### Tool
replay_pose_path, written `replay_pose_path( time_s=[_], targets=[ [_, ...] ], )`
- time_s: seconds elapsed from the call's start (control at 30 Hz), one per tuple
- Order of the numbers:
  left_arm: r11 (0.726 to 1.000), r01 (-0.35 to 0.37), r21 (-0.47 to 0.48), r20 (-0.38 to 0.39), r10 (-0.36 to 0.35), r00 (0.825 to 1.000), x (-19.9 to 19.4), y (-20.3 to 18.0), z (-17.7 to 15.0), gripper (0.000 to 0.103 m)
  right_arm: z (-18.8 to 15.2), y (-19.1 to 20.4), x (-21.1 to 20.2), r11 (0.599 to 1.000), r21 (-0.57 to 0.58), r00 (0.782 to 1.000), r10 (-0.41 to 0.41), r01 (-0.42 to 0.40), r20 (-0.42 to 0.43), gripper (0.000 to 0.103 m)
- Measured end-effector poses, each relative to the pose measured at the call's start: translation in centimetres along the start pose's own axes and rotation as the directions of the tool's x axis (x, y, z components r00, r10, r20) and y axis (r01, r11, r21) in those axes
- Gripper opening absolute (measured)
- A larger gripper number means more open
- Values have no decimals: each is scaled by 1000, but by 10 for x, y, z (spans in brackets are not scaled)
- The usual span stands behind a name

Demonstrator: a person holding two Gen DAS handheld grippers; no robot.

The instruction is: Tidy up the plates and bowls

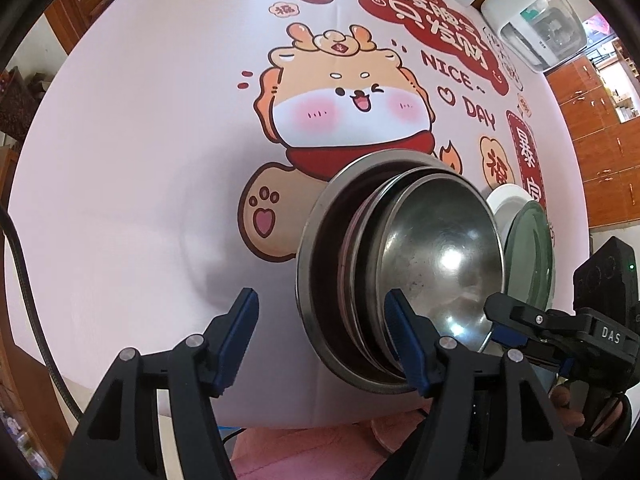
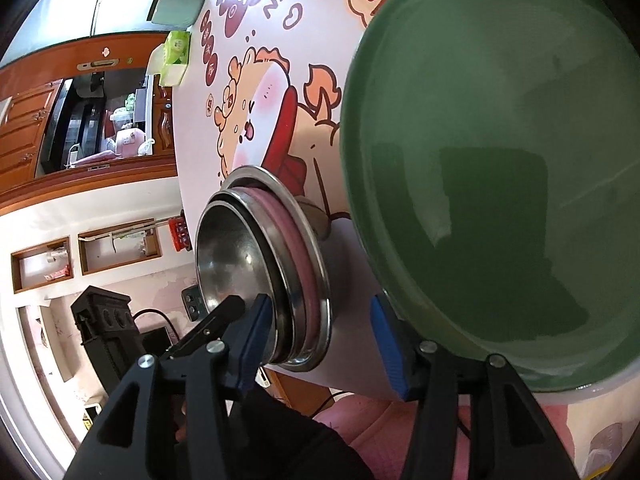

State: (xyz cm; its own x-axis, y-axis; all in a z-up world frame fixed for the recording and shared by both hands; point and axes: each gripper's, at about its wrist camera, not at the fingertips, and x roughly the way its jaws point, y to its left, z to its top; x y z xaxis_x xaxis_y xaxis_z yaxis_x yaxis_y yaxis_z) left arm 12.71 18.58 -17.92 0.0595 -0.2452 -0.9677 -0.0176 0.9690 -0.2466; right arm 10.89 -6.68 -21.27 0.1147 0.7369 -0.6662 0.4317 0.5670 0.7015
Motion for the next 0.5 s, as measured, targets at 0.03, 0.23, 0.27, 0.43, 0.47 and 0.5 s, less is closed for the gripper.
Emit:
replay_pose_path(
  time_s=[0.03,0.23,0.27,0.43,0.47,0.5],
  targets=[
    [1000,-1,0,-5,1,1000,1,0,1,64,1,0,0,1000,-2,1000,1,-1,-2,51],
    [1000,-1,-4,-38,1,999,11,-2,5,64,8,4,4,1000,-8,1000,8,-8,-17,51],
    [1000,-1,-6,-42,1,999,12,-2,6,64,9,4,5,1000,-9,1000,9,-9,-19,51],
    [1000,7,-10,-61,-8,998,17,0,9,61,16,8,8,1000,-18,999,11,-11,-32,51],
    [1000,8,-11,-66,-9,998,18,0,10,61,17,8,8,1000,-19,999,10,-11,-33,51],
    [1000,11,-10,-69,-12,998,19,0,11,61,17,9,8,1000,-21,999,9,-9,-34,50]
  ],
)
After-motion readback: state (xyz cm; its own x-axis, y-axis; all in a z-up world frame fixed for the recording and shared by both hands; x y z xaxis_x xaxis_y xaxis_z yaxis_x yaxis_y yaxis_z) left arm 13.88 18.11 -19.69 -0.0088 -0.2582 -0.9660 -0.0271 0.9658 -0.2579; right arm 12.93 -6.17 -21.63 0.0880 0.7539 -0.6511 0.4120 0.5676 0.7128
